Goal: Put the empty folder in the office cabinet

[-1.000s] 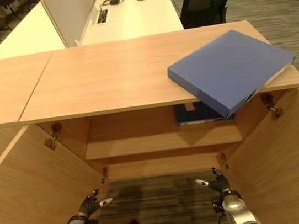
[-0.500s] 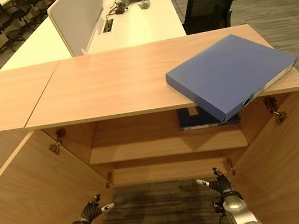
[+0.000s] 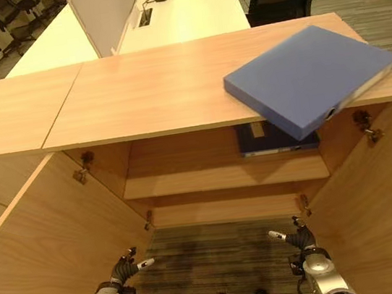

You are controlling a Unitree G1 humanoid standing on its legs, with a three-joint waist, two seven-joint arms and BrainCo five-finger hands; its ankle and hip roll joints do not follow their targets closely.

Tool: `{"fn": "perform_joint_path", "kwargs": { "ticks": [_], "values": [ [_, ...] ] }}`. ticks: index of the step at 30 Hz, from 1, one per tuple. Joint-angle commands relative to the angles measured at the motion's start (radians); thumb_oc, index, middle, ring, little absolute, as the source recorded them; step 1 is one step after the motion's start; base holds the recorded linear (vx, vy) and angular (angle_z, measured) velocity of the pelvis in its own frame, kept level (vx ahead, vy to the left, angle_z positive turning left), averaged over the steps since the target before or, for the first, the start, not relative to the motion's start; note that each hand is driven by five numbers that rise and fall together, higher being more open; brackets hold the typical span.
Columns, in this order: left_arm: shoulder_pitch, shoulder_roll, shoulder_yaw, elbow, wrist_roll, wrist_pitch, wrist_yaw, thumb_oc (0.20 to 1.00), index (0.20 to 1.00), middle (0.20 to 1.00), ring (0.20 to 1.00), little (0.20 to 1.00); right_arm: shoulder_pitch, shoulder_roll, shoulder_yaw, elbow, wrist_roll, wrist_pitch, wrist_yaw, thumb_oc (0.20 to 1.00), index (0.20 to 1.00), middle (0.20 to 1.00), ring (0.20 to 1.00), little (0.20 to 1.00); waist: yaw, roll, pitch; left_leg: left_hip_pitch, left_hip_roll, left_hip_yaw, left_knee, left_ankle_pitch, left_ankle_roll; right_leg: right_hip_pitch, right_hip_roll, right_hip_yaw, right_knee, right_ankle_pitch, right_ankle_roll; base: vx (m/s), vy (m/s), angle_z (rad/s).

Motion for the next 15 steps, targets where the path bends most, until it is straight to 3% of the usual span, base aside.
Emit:
{"fn": "perform_joint_path", "kwargs": {
  "ticks": [1,15],
  "values": [
    [-0.024,0.022,0.027,-0.020,0.011,-0.047,0.013,1.000,1.000,1.000,1.000,1.000,-0.046,-0.006,0.006,-0.028,0.021,-0.041,-0.003,1.000,1.000,1.000,1.000,1.000,0.024,-0.011,0.007,0.037,0.028,-0.037,0.033,-0.050,-0.062,0.046,0.019,0.014,0.030,-0.061,0.019,0.02,0.054,-0.04],
    [-0.008,0.021,0.042,0.004,0.011,-0.044,0.012,1.000,1.000,1.000,1.000,1.000,-0.051,0.007,0.020,-0.033,0.006,-0.032,0.003,1.000,1.000,1.000,1.000,1.000,0.032,-0.021,-0.011,0.064,0.010,-0.022,0.012,-0.068,-0.047,0.053,0.003,0.016,-0.003,-0.036,0.042,0.00,0.023,-0.05]
  ]
}}
